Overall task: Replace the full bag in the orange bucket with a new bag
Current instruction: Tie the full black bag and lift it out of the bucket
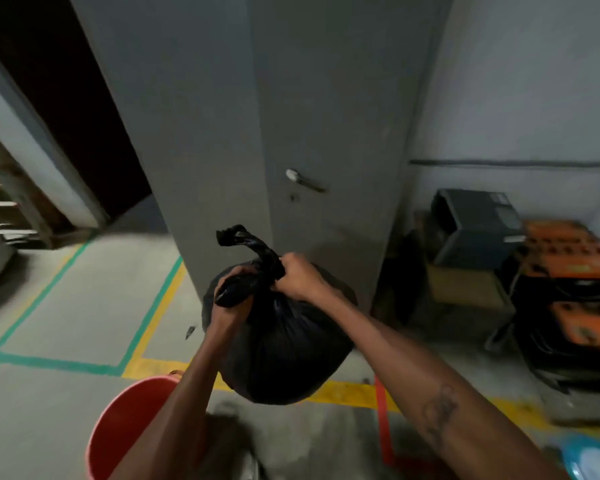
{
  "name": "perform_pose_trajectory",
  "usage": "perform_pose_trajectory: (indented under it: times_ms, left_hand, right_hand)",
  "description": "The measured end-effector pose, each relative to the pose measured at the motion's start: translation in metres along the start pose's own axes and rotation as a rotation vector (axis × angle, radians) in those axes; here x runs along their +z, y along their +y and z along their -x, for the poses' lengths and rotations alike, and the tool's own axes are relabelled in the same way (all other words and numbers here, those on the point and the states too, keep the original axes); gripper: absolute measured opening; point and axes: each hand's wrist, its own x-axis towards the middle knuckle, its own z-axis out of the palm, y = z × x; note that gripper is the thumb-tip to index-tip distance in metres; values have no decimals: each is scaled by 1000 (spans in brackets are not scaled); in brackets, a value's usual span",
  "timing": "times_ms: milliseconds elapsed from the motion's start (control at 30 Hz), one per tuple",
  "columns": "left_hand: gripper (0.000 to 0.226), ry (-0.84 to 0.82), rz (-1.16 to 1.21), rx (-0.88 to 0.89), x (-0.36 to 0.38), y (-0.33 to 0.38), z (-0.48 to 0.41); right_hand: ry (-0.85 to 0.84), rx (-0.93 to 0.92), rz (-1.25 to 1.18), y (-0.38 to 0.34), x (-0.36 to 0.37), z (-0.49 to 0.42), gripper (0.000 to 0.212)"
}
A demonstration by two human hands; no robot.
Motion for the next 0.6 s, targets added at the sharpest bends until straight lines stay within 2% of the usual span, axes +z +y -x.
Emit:
perform_pose_trajectory:
  times_ms: [100, 167, 233, 300, 400, 600]
  left_hand:
    - [17, -116, 61, 76, 35, 9, -11]
    - [19, -207, 56, 145, 58, 16, -20]
    - [40, -302, 29, 200, 80, 33, -30]
    - [47, -381, 43, 238, 105, 44, -42]
    - [23, -454, 37, 323, 142, 45, -54]
    - [25, -587, 111, 358, 197, 77, -50]
  right_hand:
    - [75, 93, -14, 28, -30, 21, 32]
    - [127, 164, -13, 46, -49, 36, 27]
    - [207, 230, -22, 63, -68, 50, 30]
    - [294, 299, -36, 77, -82, 63, 41]
    - [406, 395, -45, 97, -100, 80, 32]
    - [527, 500, -28, 136, -135, 109, 23]
